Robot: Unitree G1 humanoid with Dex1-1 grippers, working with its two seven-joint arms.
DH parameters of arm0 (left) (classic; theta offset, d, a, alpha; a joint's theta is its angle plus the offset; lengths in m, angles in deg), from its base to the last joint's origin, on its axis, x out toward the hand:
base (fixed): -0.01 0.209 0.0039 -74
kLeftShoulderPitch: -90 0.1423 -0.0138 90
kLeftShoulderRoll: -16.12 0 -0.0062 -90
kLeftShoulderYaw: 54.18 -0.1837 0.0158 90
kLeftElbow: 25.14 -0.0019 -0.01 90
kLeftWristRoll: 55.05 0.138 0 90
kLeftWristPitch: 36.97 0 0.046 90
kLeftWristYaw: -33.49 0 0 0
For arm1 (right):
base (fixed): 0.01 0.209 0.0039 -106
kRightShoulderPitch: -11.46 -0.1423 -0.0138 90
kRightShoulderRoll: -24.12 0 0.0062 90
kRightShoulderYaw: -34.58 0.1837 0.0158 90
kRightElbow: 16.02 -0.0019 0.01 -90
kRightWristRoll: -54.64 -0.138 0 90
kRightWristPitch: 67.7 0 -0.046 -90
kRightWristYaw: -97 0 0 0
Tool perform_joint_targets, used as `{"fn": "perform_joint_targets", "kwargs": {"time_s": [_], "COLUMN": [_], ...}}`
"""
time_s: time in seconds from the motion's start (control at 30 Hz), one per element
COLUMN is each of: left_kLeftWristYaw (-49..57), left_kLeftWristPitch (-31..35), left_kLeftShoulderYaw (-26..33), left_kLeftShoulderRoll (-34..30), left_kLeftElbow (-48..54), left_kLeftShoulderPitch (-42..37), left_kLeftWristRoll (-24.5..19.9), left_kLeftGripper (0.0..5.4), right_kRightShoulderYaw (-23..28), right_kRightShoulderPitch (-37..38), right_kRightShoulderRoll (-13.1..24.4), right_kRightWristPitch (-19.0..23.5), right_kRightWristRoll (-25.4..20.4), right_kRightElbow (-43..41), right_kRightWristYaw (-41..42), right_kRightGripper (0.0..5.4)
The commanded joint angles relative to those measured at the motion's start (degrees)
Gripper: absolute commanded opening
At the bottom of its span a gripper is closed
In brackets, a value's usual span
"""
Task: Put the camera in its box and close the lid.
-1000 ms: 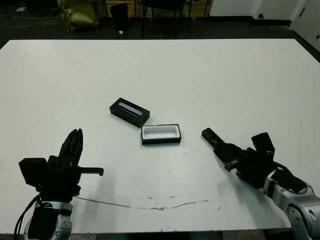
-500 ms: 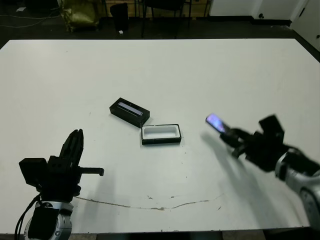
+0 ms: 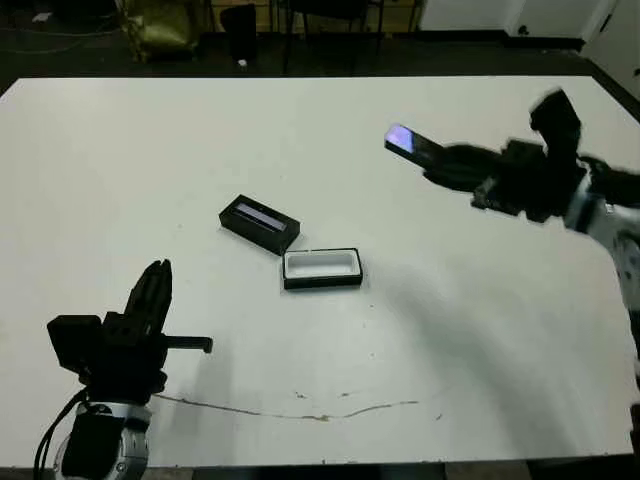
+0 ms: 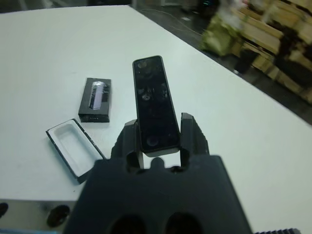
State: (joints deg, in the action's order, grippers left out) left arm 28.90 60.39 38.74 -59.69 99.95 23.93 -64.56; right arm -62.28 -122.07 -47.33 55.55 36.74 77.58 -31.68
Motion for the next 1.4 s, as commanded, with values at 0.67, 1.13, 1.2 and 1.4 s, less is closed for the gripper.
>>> {"fn": "perform_joint_targets", "kwargs": {"time_s": [0.67, 1.13, 1.2, 1.4], "left_kLeftWristYaw": [0.90, 1.50, 1.69, 1.73], "left_kLeftWristPitch": [1.03, 1.12, 1.15, 1.34], "left_kLeftShoulderYaw": [-0.13, -0.83, -0.98, -0.98], "left_kLeftShoulderRoll": [-0.09, 0.17, 0.09, 0.39], "left_kLeftElbow": [-0.46, -0.09, 0.02, -0.01], "left_kLeftShoulderPitch": [1.83, 2.20, 2.29, 2.44], "left_kLeftWristRoll": [0.55, 0.93, 1.34, 0.60], "left_kLeftGripper": [0.00, 0.00, 0.00, 0.00], "right_kRightShoulderYaw": [-17.05, -19.23, -19.44, -20.05], "right_kRightShoulderPitch": [-13.93, -14.54, -14.72, -14.79], "right_kRightShoulderRoll": [-11.09, -12.01, -12.20, -12.49], "right_kRightWristPitch": [-11.63, -10.85, -10.17, -10.73], "right_kRightWristRoll": [11.90, 15.11, 15.33, 16.93], "right_kRightElbow": [22.28, 27.36, 27.80, 27.69], "right_kRightWristYaw": [22.99, 31.01, 31.78, 32.21], "right_kRightGripper": [0.38, 0.38, 0.38, 0.38]}}
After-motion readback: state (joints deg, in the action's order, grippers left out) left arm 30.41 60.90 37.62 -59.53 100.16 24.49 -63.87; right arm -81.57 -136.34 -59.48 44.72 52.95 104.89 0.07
